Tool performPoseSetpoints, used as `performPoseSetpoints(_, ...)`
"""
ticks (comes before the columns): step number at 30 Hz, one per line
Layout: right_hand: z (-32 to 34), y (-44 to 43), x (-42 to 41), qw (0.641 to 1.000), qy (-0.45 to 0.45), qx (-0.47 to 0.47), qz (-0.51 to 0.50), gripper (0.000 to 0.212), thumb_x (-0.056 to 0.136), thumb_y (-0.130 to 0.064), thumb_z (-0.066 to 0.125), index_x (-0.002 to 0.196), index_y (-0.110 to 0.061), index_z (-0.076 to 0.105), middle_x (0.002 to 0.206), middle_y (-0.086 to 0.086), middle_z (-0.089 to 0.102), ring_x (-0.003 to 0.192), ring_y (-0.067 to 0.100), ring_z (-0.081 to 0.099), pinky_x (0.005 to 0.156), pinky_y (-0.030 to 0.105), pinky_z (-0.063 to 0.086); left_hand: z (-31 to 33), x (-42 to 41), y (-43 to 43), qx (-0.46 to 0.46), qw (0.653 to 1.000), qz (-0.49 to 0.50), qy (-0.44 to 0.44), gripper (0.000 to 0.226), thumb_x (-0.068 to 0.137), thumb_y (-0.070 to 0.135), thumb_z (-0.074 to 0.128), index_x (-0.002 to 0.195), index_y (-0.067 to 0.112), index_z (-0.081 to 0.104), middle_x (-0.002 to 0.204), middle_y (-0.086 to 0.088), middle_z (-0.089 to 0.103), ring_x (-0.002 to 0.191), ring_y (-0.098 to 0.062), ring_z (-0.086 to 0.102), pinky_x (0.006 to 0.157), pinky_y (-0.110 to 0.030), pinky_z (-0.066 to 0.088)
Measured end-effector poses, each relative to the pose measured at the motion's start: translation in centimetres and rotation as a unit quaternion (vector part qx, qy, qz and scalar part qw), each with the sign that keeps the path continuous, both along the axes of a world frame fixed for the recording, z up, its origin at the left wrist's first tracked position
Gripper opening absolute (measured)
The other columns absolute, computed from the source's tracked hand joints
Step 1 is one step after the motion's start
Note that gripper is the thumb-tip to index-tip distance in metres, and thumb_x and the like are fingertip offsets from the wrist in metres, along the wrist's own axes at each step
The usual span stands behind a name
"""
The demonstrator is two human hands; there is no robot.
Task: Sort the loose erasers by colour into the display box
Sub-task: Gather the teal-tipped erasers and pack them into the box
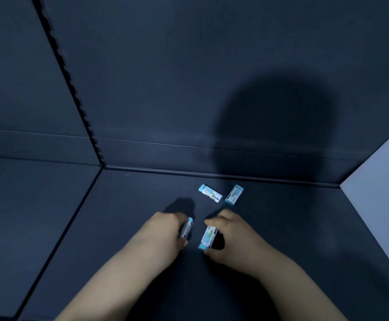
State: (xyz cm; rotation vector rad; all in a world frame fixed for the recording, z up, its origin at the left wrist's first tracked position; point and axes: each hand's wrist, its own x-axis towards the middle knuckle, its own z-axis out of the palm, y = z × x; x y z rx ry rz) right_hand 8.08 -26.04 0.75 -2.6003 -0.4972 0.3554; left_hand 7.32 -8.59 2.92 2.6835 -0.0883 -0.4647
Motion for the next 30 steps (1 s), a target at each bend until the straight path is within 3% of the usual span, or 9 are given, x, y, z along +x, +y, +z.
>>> performPoseSetpoints(3,-0.1,0.3,-0.2,1.000,0.003,0.022,0.012,0.054,0.073,-0.034,0.069,0.124,-0.024,0.054,0.117,-0.007,0.045,0.115,0.010,0.045,0.102,0.023,0.036,-0.1,-0.5,0.6,0.019,1.000,-0.007,0.009,0.029,0.086,0.023,0.057,0.114,0.030,0.059,0.103,-0.003,0.065,0.094,-0.022,0.062,0.081,-0.032,0.052)
performPoseSetpoints(7,-0.3,0.3,-0.6,0.999,0.007,0.035,0.028,0.060,0.074,-0.030,0.070,0.130,-0.027,0.049,0.118,-0.015,0.042,0.117,0.005,0.040,0.104,0.016,0.029,-0.6,-0.6,1.4,0.105,0.994,-0.025,-0.006,0.014,0.089,0.028,0.052,0.099,0.021,0.060,0.104,-0.005,0.060,0.096,-0.025,0.059,0.071,-0.028,0.044)
performPoseSetpoints(9,-0.3,0.1,-0.9,0.999,0.003,0.042,0.033,0.061,0.074,-0.027,0.071,0.130,-0.027,0.047,0.125,-0.014,0.043,0.116,0.002,0.038,0.100,0.008,0.025,-0.7,-0.7,1.8,0.109,0.993,-0.043,-0.028,0.019,0.091,0.030,0.051,0.106,0.022,0.058,0.113,-0.003,0.054,0.104,-0.024,0.056,0.076,-0.030,0.043)
performPoseSetpoints(11,-0.3,-0.1,-1.1,0.998,0.008,0.052,0.025,0.064,0.074,-0.027,0.073,0.131,-0.029,0.044,0.125,-0.016,0.041,0.117,0.000,0.035,0.097,0.002,0.020,-0.8,-0.7,2.1,0.076,0.991,-0.085,-0.064,0.036,0.092,0.026,0.050,0.127,0.031,0.048,0.128,0.003,0.045,0.119,-0.021,0.046,0.092,-0.031,0.042)
performPoseSetpoints(14,-0.3,-0.3,-1.2,0.999,0.004,0.045,0.013,0.064,0.071,-0.030,0.076,0.128,-0.032,0.048,0.122,-0.019,0.041,0.119,0.000,0.035,0.097,0.003,0.019,-1.1,-0.5,2.3,0.057,0.979,-0.173,-0.093,0.057,0.094,0.022,0.048,0.146,0.032,0.025,0.150,0.014,0.024,0.136,-0.014,0.023,0.110,-0.029,0.026)
performPoseSetpoints(18,-0.2,-0.6,-1.3,0.998,0.008,0.056,0.026,0.052,0.074,-0.017,0.073,0.121,-0.029,0.055,0.125,-0.022,0.043,0.121,-0.002,0.038,0.096,-0.002,0.017,-1.4,-0.1,2.3,0.050,0.976,-0.188,-0.099,0.056,0.094,0.020,0.049,0.145,0.029,0.028,0.150,0.016,0.023,0.135,-0.013,0.023,0.111,-0.028,0.025)
performPoseSetpoints(26,-0.1,-1.2,-1.9,0.997,0.026,0.075,0.023,0.056,0.077,-0.010,0.069,0.126,-0.030,0.051,0.128,-0.025,0.040,0.115,-0.018,0.032,0.089,-0.006,0.020,-1.3,-0.2,2.2,0.034,0.981,-0.180,-0.068,0.071,0.088,0.035,0.061,0.147,0.025,0.024,0.143,0.005,0.026,0.134,-0.016,0.022,0.111,-0.025,0.023)
performPoseSetpoints(30,-0.2,-1.0,-1.7,0.997,0.022,0.071,0.013,0.056,0.075,-0.012,0.072,0.125,-0.027,0.052,0.125,-0.020,0.044,0.118,-0.007,0.039,0.089,-0.006,0.021,-1.6,-0.2,2.4,0.012,0.984,-0.170,-0.057,0.075,0.085,0.038,0.064,0.147,0.021,0.026,0.141,0.003,0.026,0.134,-0.015,0.022,0.110,-0.021,0.021)
